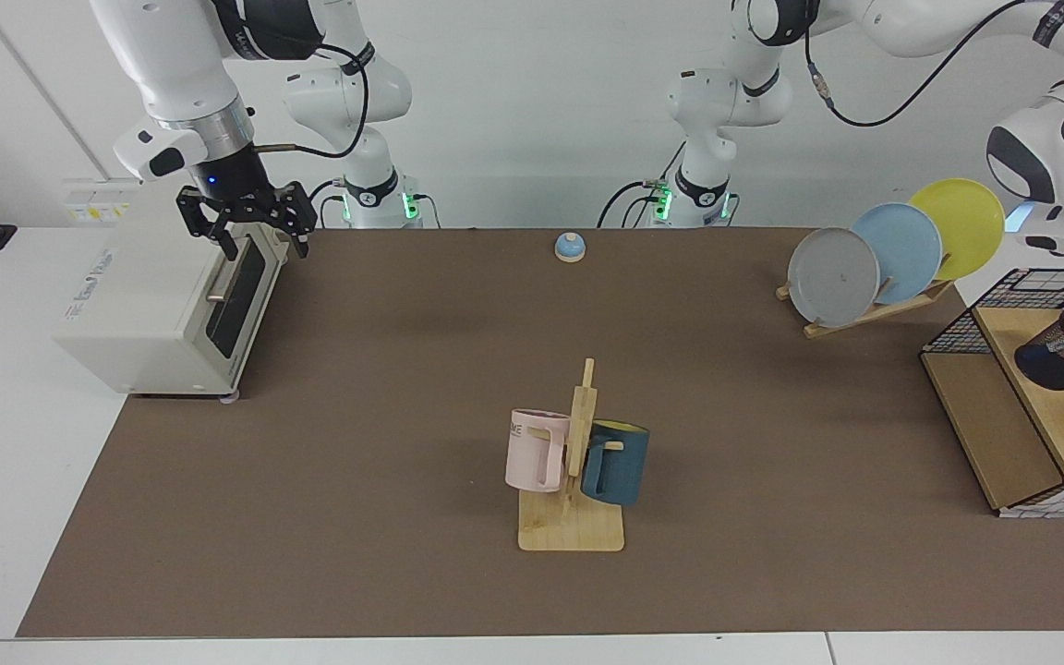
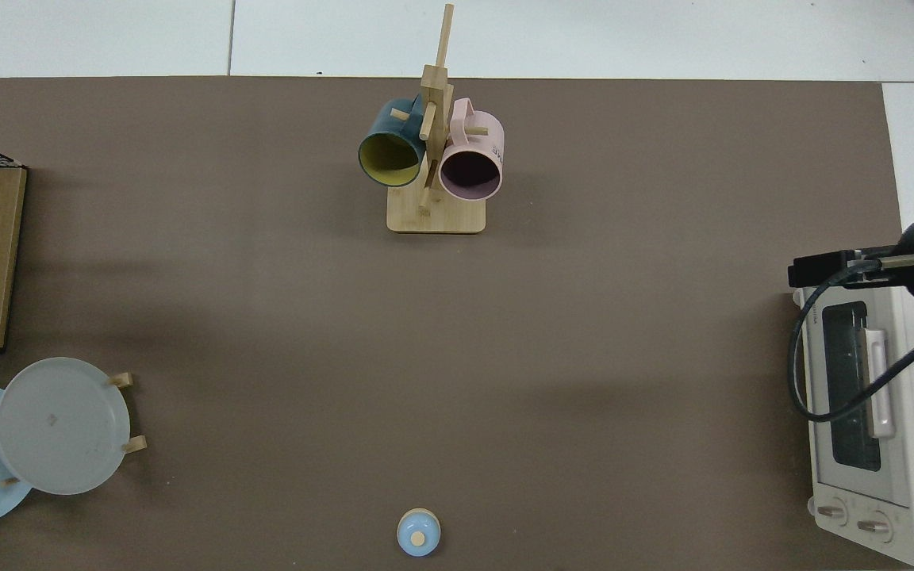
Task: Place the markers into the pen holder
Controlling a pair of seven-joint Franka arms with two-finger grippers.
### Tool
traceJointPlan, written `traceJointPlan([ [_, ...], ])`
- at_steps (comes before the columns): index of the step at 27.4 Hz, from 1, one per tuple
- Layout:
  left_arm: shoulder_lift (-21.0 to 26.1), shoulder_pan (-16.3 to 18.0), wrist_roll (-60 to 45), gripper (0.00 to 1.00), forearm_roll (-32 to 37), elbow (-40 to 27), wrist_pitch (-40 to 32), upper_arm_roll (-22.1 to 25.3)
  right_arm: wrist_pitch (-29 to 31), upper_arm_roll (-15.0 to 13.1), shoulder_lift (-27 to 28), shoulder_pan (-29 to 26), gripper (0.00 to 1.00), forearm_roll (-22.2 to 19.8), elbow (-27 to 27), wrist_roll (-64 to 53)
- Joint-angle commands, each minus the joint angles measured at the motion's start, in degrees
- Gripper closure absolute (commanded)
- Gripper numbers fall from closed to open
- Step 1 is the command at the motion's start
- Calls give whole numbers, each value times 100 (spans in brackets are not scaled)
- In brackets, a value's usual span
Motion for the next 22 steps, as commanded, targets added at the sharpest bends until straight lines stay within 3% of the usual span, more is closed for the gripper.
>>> traceJointPlan([
  [1, -47, -214, -503, 0, -981, 106, -668, -73, -79, 79, -33, -126, 0, 93, 26, 22],
  [7, -258, -328, -1311, 0, -2345, -166, -1082, -117, -79, 79, -33, -126, 0, 93, 26, 22],
  [11, -302, -610, -1805, 0, -2451, -202, -1214, -318, -79, 79, -33, -126, 0, 93, 26, 22],
  [22, -434, -637, -1911, 0, -2733, -79, -1056, -1409, -79, 79, -33, -126, 0, 93, 26, 22],
])
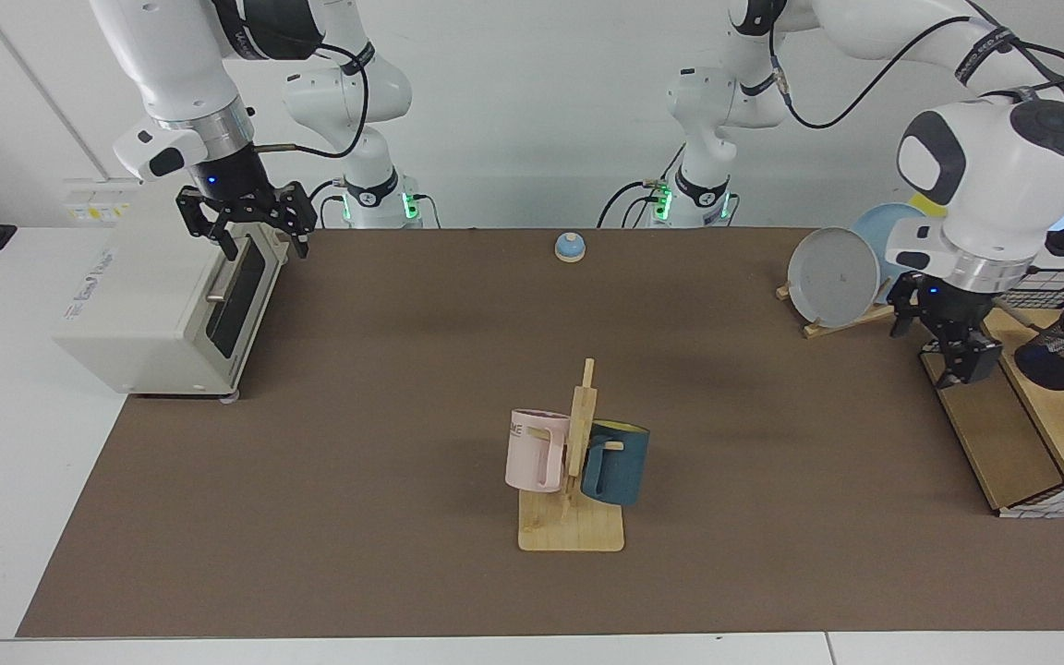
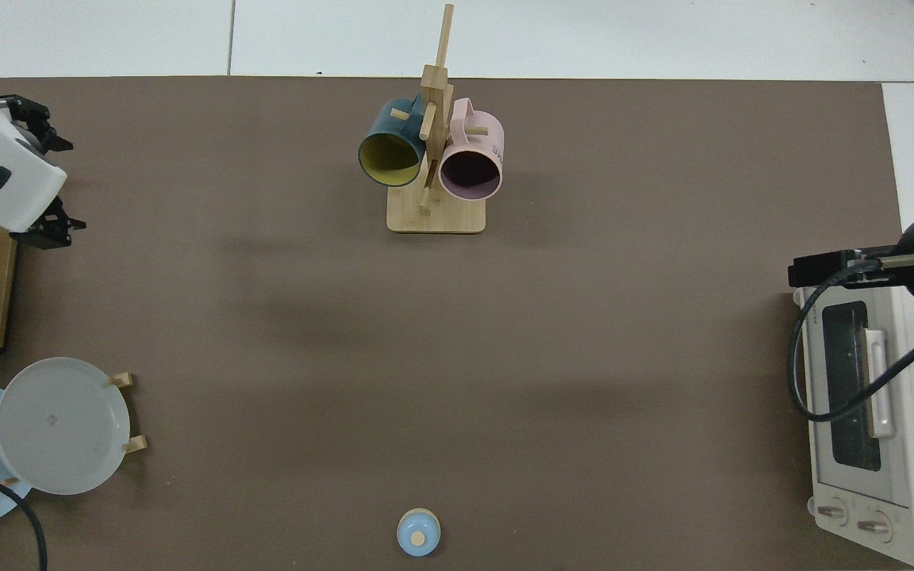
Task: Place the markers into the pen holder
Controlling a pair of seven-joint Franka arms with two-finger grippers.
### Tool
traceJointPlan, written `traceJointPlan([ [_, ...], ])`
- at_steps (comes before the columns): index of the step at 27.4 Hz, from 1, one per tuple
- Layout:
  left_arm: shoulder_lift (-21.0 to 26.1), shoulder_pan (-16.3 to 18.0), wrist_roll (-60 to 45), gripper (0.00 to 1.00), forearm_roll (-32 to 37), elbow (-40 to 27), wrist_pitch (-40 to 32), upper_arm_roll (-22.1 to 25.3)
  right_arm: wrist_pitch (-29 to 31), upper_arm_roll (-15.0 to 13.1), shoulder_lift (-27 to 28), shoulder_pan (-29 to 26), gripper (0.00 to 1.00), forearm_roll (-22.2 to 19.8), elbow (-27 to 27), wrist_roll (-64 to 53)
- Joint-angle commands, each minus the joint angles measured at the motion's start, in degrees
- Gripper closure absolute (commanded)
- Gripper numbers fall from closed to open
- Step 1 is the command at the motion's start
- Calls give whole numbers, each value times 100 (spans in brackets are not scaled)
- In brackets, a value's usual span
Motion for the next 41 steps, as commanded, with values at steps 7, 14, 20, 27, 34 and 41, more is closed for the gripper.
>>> traceJointPlan([
  [7, -356, 3, 44, 0, -48, -73, 162, -528, -79, 79, -33, -126, 0, 93, 25, 22],
  [14, -409, 3, -236, 0, -162, -125, 162, -678, -79, 79, -33, -126, 0, 93, 25, 22],
  [20, -505, 3, -2264, 0, -171, -213, -39, -661, -79, 79, -33, -126, 0, 93, 25, 22],
  [27, -585, 3, -4611, 0, -162, -231, -795, -669, -79, 79, -33, -126, 0, 93, 25, 22],
  [34, -672, 3, -6483, 0, -171, -240, -1454, -669, -79, 79, -33, -126, 0, 93, 25, 22],
  [41, -751, 30, -7936, 0, -171, -231, -1912, -652, -79, 79, -33, -126, 0, 93, 25, 22],
])
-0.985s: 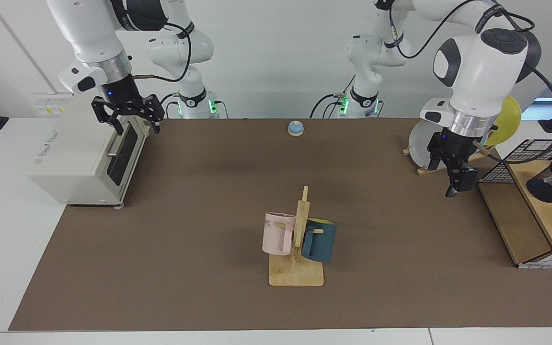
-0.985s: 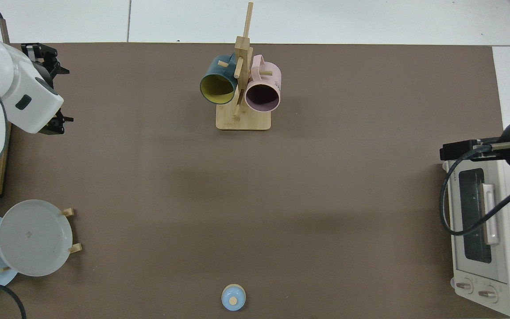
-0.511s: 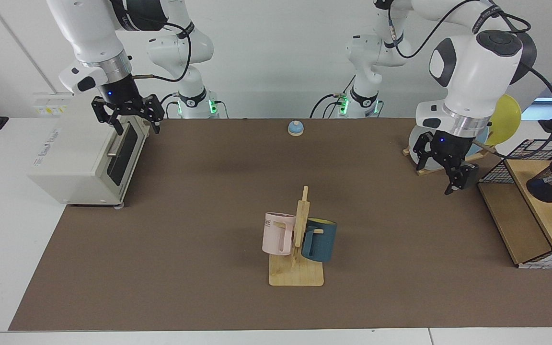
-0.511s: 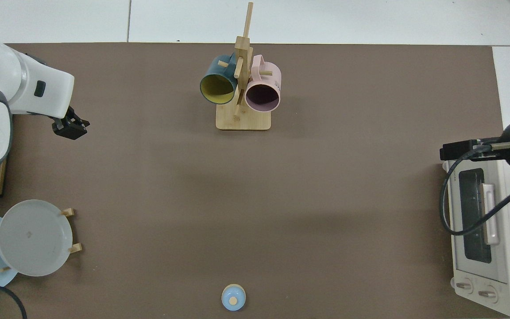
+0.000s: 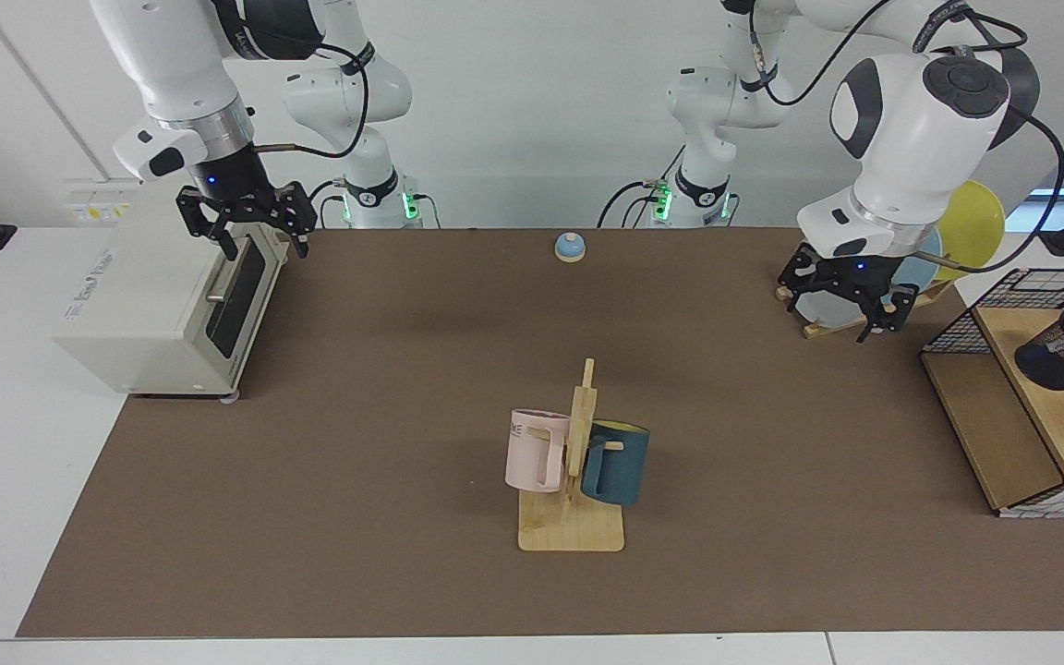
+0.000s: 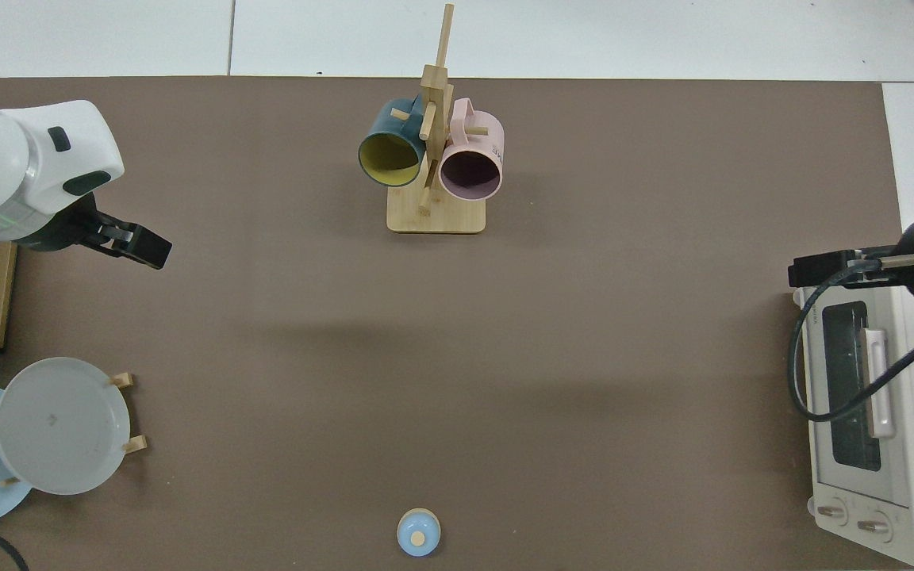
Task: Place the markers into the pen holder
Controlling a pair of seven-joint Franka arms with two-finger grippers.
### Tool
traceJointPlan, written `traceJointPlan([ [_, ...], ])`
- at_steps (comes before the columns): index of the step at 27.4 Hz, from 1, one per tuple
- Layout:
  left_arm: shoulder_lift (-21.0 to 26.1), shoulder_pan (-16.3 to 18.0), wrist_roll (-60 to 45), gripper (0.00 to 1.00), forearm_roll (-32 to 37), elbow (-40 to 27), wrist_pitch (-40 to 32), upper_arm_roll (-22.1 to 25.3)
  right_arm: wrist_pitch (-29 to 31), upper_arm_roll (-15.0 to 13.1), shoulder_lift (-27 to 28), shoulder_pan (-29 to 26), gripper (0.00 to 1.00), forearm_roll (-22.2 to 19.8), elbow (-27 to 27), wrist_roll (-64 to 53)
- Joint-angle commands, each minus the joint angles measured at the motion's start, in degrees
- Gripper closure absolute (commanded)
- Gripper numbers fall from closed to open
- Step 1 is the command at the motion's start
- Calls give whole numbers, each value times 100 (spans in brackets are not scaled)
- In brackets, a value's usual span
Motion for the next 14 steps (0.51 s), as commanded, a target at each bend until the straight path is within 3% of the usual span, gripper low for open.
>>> traceJointPlan([
  [1, -201, 13, -811, 0, -89, -183, -263, 5, -79, 79, -33, -126, 0, 92, 24, 22],
  [8, -500, 153, -1074, 0, -62, -332, -282, -143, -79, 79, -33, -126, 0, 92, 24, 22],
  [12, -641, 864, -1391, 0, 25, -394, -264, -1020, -79, 79, -33, -126, 0, 92, 24, 22],
  [14, -746, 980, -1427, 0, 104, -402, -273, -1198, -79, 79, -33, -126, 0, 92, 24, 22],
])
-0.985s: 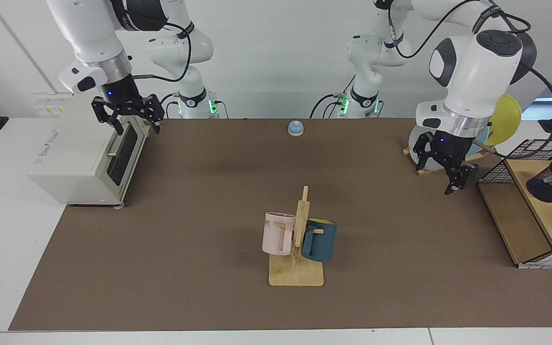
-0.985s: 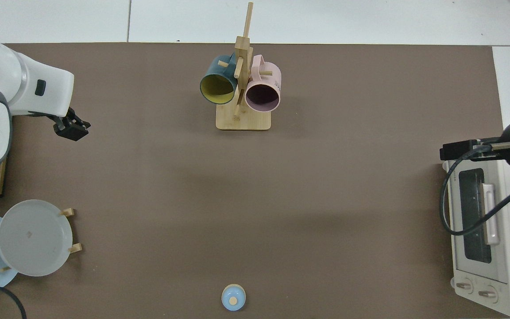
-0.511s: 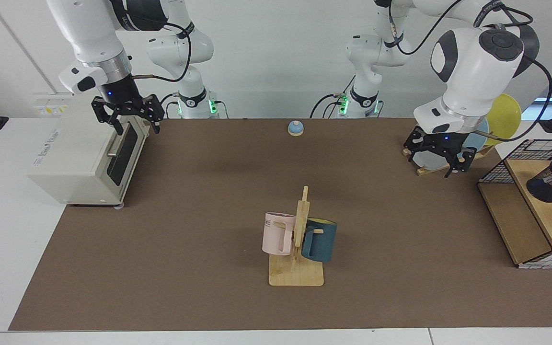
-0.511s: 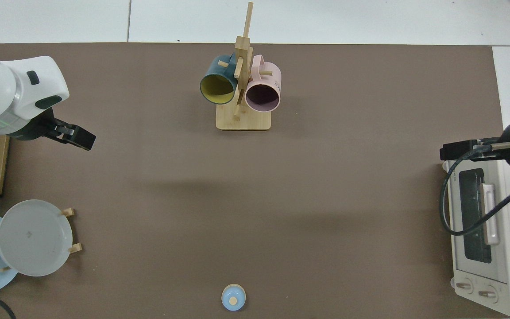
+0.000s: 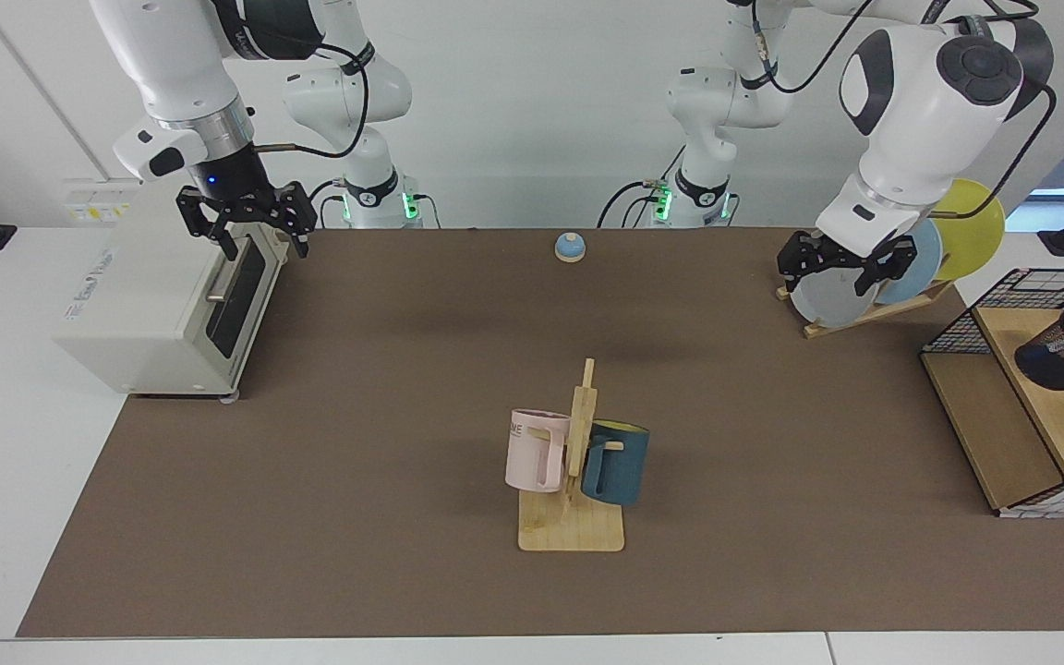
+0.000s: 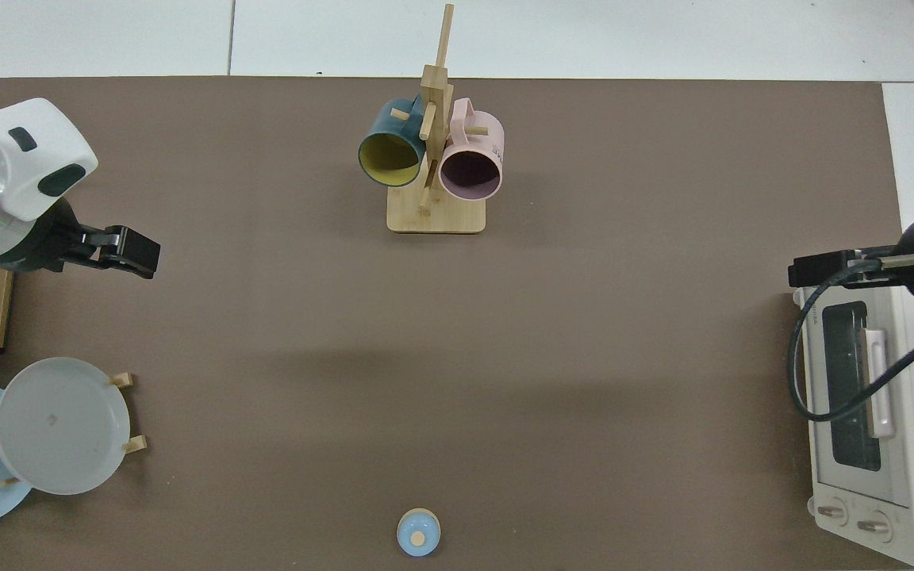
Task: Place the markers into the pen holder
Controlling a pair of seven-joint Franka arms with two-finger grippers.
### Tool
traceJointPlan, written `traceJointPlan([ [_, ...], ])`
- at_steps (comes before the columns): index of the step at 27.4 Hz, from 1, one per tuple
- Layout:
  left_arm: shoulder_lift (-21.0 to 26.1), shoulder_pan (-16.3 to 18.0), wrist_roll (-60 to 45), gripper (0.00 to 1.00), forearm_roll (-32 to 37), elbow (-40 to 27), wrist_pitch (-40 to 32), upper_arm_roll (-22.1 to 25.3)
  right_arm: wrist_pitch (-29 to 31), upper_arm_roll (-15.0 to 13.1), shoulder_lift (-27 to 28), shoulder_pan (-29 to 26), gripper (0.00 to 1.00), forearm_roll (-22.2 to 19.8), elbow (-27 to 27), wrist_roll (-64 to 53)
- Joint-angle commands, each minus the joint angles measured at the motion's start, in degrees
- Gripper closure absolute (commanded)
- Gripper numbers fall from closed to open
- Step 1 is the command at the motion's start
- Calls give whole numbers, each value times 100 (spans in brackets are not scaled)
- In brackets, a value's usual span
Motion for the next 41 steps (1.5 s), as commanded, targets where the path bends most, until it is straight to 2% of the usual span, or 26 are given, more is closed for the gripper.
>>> traceJointPlan([
  [1, -433, 534, -297, 0, 154, -323, 7, -704, -79, 79, -33, -126, 0, 91, 23, 22],
  [13, -670, 568, -314, 0, 120, -552, 218, -696, -79, 79, -33, -126, 0, 91, 23, 22],
  [20, -855, 656, -314, 0, 93, -912, 376, -581, -79, 79, -33, -126, 0, 91, 23, 22],
  [30, -881, 692, -147, 0, -179, -982, 385, -582, -79, 79, -33, -126, 0, 91, 23, 22],
  [33, -881, 692, -130, 0, -363, -1026, 517, -573, -79, 79, -33, -126, 0, 91, 23, 22],
  [41, -855, 639, 28, 0, -346, -1026, 807, -546, -79, 79, -33, -126, 0, 91, 23, 22],
])
